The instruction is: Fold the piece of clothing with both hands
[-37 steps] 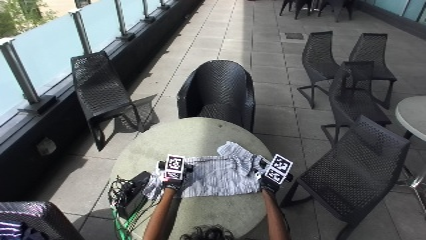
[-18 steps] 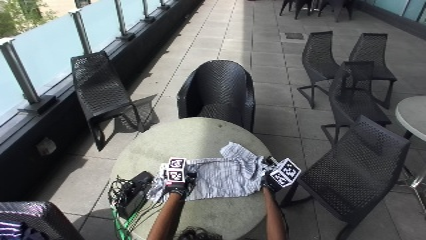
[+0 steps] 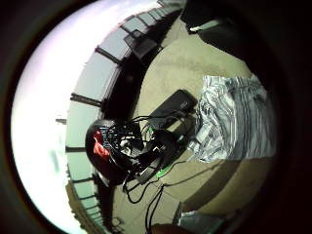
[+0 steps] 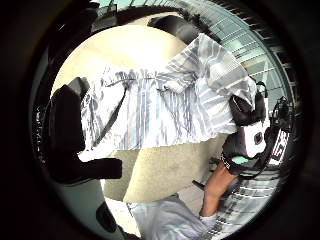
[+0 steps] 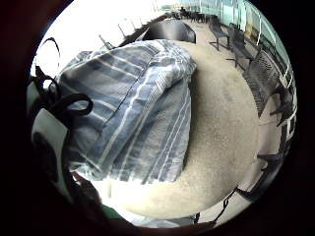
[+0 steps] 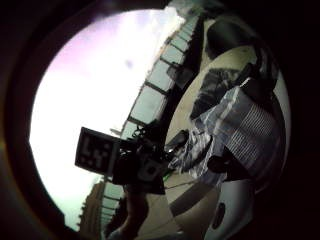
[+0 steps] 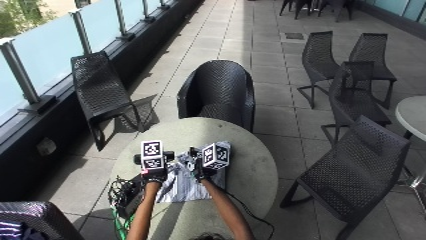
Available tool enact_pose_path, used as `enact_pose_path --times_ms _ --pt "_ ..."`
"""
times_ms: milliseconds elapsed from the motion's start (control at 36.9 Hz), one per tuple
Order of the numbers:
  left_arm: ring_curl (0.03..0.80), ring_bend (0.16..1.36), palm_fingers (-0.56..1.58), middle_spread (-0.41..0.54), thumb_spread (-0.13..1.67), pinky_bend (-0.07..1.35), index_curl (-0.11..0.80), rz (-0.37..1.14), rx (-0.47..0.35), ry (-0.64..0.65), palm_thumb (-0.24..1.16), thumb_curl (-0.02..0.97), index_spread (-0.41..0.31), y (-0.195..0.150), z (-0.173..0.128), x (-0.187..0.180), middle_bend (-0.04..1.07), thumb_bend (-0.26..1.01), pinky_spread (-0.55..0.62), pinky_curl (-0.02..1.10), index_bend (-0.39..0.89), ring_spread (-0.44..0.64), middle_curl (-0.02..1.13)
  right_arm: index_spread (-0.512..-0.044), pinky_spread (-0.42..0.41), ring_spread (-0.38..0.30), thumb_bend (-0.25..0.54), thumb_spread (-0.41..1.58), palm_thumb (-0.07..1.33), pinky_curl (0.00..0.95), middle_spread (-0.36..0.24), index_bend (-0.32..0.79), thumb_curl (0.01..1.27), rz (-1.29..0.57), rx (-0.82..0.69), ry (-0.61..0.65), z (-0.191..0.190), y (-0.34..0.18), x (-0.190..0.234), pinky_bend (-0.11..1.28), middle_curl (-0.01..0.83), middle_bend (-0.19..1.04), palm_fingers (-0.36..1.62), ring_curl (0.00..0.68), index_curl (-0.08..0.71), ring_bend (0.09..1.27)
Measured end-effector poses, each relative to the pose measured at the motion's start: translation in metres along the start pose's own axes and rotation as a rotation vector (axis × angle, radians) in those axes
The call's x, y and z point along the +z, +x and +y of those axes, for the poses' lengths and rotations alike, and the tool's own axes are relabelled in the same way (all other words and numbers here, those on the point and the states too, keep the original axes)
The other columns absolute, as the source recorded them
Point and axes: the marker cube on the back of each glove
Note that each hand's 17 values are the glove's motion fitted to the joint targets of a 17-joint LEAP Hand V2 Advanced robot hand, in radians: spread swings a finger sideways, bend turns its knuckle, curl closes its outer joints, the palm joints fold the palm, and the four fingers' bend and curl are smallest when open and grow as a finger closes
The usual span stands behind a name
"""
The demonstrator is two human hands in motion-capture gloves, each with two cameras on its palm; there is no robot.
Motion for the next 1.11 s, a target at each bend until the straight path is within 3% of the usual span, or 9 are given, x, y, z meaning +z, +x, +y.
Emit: enact_pose_path --times_ms 81,353,515,570,624,678,814,922,1112 --pt "0.327 0.56 0.38 -0.029 1.57 0.39 0.345 -0.012 -0.042 0.051 0.41 0.245 -0.095 -0.018 0.009 -0.011 0.18 0.16 0.46 0.34 0.15 0.18 0.36 -0.279 -0.324 -0.237 0.020 0.68 1.02 0.421 -0.195 0.12 0.49 0.049 0.047 -0.207 0.035 -0.037 0.028 0.71 0.507 0.52 1.21 0.481 0.203 0.86" --pt "0.324 0.57 0.41 -0.048 1.57 0.38 0.340 -0.021 -0.104 0.015 0.56 0.304 -0.101 -0.055 0.021 0.007 0.18 0.24 0.45 0.33 0.15 0.15 0.36 -0.289 -0.325 -0.235 -0.024 0.53 1.03 0.412 -0.193 0.11 0.57 0.192 -0.139 -0.303 0.059 -0.041 0.115 0.68 0.507 0.49 1.23 0.478 0.229 0.83" --pt "0.323 0.57 0.40 -0.052 1.57 0.39 0.336 -0.013 -0.072 -0.006 0.61 0.327 -0.101 -0.054 0.017 0.016 0.18 0.26 0.45 0.33 0.14 0.15 0.36 -0.293 -0.330 -0.241 -0.042 0.54 1.00 0.410 -0.204 0.04 0.59 0.153 -0.180 -0.831 0.070 -0.020 0.089 0.68 0.512 0.52 1.19 0.473 0.212 0.82" --pt "0.323 0.57 0.39 -0.053 1.57 0.38 0.334 -0.023 -0.057 -0.011 0.61 0.332 -0.095 -0.050 0.017 0.017 0.18 0.26 0.46 0.32 0.14 0.14 0.36 -0.298 -0.277 -0.235 -0.072 0.69 0.89 0.424 -0.202 -0.10 0.56 0.150 -0.285 -0.900 0.068 -0.013 0.066 0.76 0.488 0.44 0.92 0.460 0.151 0.79" --pt "0.323 0.57 0.39 -0.053 1.57 0.38 0.332 -0.030 -0.041 -0.016 0.62 0.340 -0.094 -0.045 0.017 0.019 0.18 0.26 0.46 0.32 0.14 0.14 0.36 -0.310 -0.145 -0.153 -0.096 0.81 0.79 0.445 -0.151 0.02 0.52 0.220 -0.320 -0.924 0.066 -0.003 0.038 0.74 0.462 0.32 0.34 0.430 0.172 0.60" --pt "0.322 0.57 0.39 -0.054 1.57 0.39 0.329 -0.021 -0.020 -0.020 0.64 0.349 -0.093 -0.037 0.018 0.020 0.18 0.27 0.46 0.32 0.13 0.14 0.36 -0.322 -0.058 -0.089 -0.092 0.89 0.71 0.493 -0.127 0.11 0.48 0.393 -0.277 -0.893 0.061 0.015 0.009 0.77 0.469 0.30 0.15 0.466 0.219 0.54" --pt "0.322 0.58 0.39 -0.059 1.56 0.39 0.323 0.021 0.047 -0.042 0.65 0.362 -0.087 -0.006 0.024 0.027 0.19 0.27 0.46 0.32 0.13 0.14 0.36 -0.341 0.076 -0.006 -0.066 1.03 0.56 0.382 -0.102 0.19 0.41 0.831 -0.160 -0.452 0.014 0.087 -0.049 0.67 0.417 0.25 0.20 0.330 0.226 0.38" --pt "0.323 0.59 0.37 -0.057 1.56 0.40 0.316 -0.022 0.076 -0.075 0.64 0.365 -0.082 0.018 0.035 0.026 0.18 0.27 0.46 0.32 0.12 0.14 0.36 -0.346 0.140 0.027 -0.010 1.15 0.56 0.329 -0.090 0.18 0.38 0.767 -0.084 -0.183 0.006 0.105 -0.094 0.59 0.409 0.26 0.30 0.285 0.241 0.36" --pt "0.326 0.60 0.35 -0.044 1.55 0.42 0.307 -0.036 0.095 -0.058 0.62 0.370 -0.075 0.045 0.047 0.020 0.17 0.25 0.46 0.32 0.12 0.15 0.36 -0.350 0.199 0.059 0.067 1.37 0.66 0.315 -0.080 0.16 0.36 0.669 -0.079 0.037 0.012 0.109 -0.123 0.53 0.401 0.25 0.31 0.288 0.269 0.35"
